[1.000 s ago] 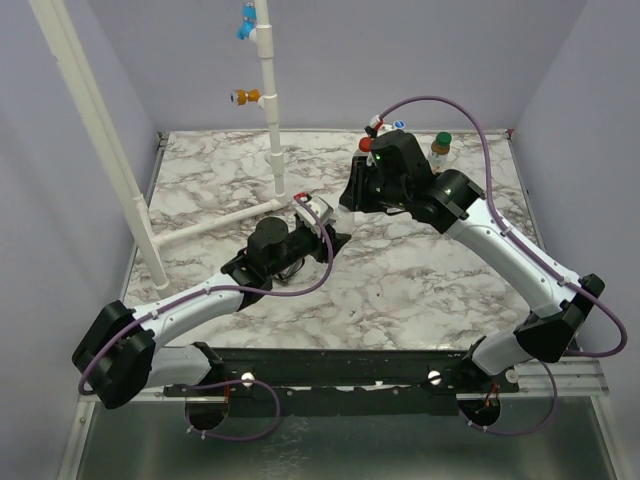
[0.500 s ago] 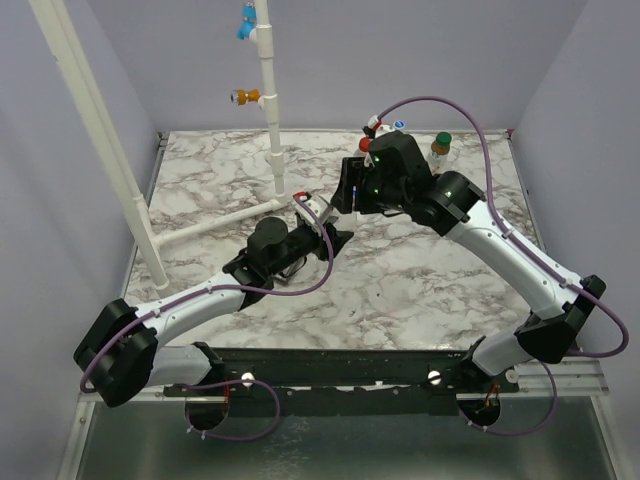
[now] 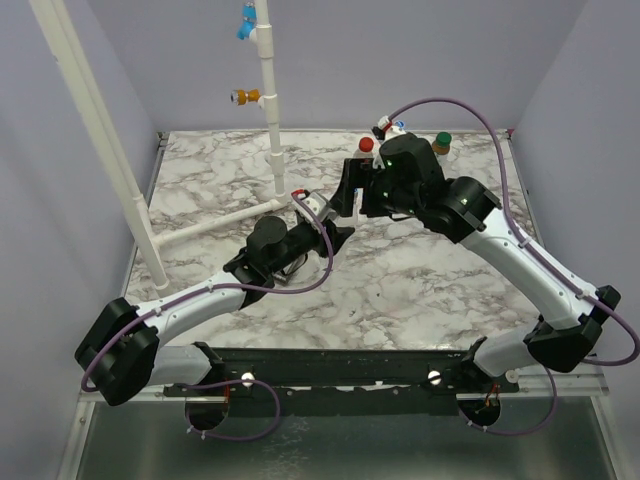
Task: Screw on the bottle caps
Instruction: Screw the bottle cap onto the plastic bottle.
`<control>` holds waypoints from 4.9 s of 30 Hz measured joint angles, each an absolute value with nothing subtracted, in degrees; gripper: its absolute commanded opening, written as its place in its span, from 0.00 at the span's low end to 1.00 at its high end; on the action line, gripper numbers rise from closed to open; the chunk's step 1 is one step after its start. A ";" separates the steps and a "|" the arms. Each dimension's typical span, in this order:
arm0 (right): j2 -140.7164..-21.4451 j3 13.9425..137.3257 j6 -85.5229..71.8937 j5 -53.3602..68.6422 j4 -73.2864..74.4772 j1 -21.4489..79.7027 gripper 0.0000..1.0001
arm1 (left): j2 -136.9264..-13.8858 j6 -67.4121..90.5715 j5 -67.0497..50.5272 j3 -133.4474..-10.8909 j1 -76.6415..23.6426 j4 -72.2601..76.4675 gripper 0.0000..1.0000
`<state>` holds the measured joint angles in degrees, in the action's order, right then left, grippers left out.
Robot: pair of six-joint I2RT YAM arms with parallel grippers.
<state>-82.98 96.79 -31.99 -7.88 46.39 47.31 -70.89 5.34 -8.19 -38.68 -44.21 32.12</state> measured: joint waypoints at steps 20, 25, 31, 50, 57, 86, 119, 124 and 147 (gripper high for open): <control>-70.70 82.76 -23.38 19.00 29.54 26.94 0.93 | -63.75 7.84 -19.05 -36.21 -42.72 32.29 0.00; -70.70 79.46 -22.87 37.15 21.28 23.81 0.93 | -62.96 8.54 -20.58 -35.53 -42.70 31.88 0.00; -71.09 75.35 -23.55 50.33 12.53 23.53 0.81 | -62.17 9.82 -22.81 -35.53 -42.44 31.66 0.00; -73.25 70.32 -27.18 55.92 1.06 26.83 0.68 | -62.50 12.86 -26.92 -35.53 -42.33 31.66 0.00; -74.26 70.32 -26.72 54.43 2.24 27.92 0.63 | -62.52 13.06 -27.49 -35.53 -42.06 31.68 0.00; -71.94 68.42 -24.38 45.15 3.05 29.32 0.31 | -64.62 19.62 -30.13 -35.53 -40.42 34.72 0.00; -70.41 66.85 -29.17 17.96 1.72 35.83 0.19 | -67.85 22.55 -22.37 -38.30 -39.62 34.22 0.00; -72.51 69.41 -30.35 11.29 4.75 37.01 0.19 | -68.99 18.90 -16.01 -40.53 -40.66 30.11 0.00; -86.52 87.55 -36.73 -21.93 22.52 45.06 0.16 | -78.35 6.04 16.03 -53.04 -47.40 15.20 0.00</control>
